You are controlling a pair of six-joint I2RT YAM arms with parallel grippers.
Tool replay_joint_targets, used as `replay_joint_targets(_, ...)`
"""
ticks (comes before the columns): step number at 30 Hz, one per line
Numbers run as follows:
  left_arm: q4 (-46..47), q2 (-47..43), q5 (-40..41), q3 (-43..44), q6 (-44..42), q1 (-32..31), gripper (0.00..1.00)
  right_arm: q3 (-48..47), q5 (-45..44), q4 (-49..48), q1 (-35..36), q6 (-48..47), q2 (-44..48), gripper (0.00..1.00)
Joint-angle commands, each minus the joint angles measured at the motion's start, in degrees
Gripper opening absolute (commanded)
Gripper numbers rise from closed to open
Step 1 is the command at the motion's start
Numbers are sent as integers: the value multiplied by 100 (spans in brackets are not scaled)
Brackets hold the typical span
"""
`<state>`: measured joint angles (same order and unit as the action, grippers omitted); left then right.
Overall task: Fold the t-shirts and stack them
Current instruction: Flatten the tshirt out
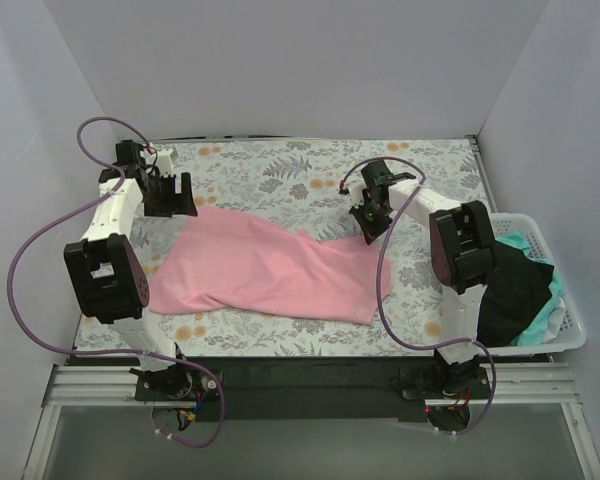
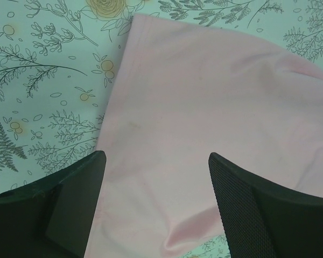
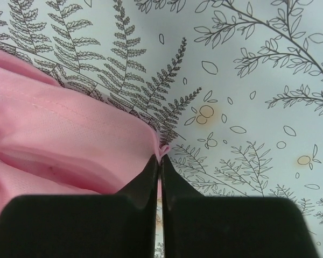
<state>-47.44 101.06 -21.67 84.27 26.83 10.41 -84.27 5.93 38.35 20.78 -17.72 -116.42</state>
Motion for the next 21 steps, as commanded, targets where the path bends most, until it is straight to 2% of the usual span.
replay_joint_targets(1,226,28,-39,248,191,101,75,-132,-5,-82,23,-91,135,1)
replay_joint_targets(8,832,-332,-583,-15,279,443,73,-1442,479,-64,-267,-574,1867,1)
replay_joint_targets(10,956,-472,-724,-147,244,479,72,-1269,802,-152,-389,-759,2393,1)
replay_joint_targets(13,1026,-561,-961,-332,103,479,72,-391,963,-380,-452,-1109,2860,1)
replay_joint_targets(15,1035,-491,-1014,-411,51,479,71,40,883,-328,-452,-1251,2914,1)
replay_joint_targets(21,947,-96,-944,-280,-143,479,68,411,901,-56,-443,-1331,2836,1)
